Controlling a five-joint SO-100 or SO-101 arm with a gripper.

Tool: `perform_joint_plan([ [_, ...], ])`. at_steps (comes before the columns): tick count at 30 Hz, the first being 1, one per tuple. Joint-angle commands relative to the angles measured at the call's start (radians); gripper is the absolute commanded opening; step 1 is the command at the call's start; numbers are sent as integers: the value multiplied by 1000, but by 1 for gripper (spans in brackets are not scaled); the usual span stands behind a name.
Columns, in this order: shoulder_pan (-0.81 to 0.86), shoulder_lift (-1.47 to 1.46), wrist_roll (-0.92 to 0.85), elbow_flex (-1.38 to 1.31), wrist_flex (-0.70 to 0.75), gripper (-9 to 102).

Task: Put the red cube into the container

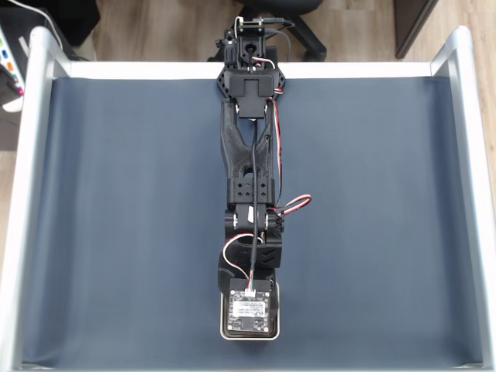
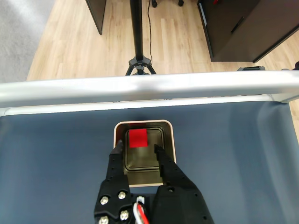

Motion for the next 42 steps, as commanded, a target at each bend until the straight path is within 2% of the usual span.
perform_joint_plan([
  [1,2,66,5,-72,-5,11],
  [5,-2,126,8,-77,-5,0],
  [11,0,296,40,5,-3,0],
  [17,-20,611,15,356,-12,0],
  [27,-48,1204,-43,1134,-190,0],
  [34,-64,1548,-75,1545,-351,0],
  [42,-48,1931,-89,1907,-371,0],
])
